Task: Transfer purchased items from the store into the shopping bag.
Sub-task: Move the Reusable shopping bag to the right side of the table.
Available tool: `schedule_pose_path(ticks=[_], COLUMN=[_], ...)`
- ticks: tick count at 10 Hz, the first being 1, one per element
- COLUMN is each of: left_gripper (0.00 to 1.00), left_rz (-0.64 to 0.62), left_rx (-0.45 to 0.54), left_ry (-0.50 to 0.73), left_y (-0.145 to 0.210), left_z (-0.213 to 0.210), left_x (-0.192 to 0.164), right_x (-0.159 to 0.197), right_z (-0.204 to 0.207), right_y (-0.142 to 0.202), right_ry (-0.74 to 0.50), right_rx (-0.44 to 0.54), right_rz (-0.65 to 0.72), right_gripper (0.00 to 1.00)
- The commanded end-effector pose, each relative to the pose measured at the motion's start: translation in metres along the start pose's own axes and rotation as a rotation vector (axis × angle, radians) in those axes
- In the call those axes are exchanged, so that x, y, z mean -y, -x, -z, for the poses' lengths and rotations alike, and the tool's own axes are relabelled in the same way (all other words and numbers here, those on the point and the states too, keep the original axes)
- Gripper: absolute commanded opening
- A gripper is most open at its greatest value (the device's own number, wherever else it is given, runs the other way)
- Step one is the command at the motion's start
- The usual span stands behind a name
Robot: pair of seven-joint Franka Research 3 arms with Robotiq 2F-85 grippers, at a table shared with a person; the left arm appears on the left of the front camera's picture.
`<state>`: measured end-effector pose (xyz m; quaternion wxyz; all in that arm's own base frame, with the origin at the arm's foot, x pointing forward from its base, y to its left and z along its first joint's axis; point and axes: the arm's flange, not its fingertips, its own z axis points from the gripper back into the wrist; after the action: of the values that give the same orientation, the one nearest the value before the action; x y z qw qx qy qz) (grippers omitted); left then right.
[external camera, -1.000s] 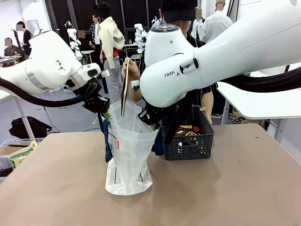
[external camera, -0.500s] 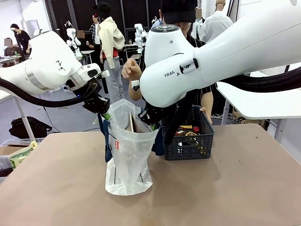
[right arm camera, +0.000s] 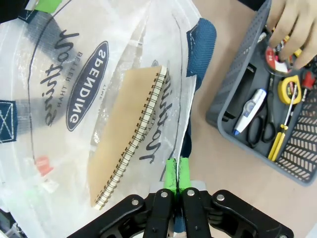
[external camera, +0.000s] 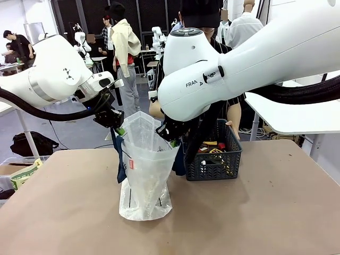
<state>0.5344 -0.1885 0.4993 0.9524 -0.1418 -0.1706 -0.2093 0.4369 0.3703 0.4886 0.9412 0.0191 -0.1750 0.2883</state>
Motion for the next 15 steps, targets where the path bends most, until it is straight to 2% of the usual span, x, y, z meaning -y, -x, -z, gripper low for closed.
schedule_pose_path(ticks=[1,15], left_gripper=[0.00,0.00], left_rz=[-0.004,-0.004], left_rx=[0.015,0.015], left_ry=[-0.004,-0.004], left_y=[0.0023,0.0023], left_z=[-0.0029,-0.0029], left_x=[-0.0011,-0.0011], right_x=[0.0011,0.0011], right_z=[-0.0002,-0.0002], right_y=[0.0042,0.0042], right_ry=[-0.001,-0.001], right_rx=[0.000,0.000], right_rz=[0.000,0.000], right_gripper=[0.00,0.00])
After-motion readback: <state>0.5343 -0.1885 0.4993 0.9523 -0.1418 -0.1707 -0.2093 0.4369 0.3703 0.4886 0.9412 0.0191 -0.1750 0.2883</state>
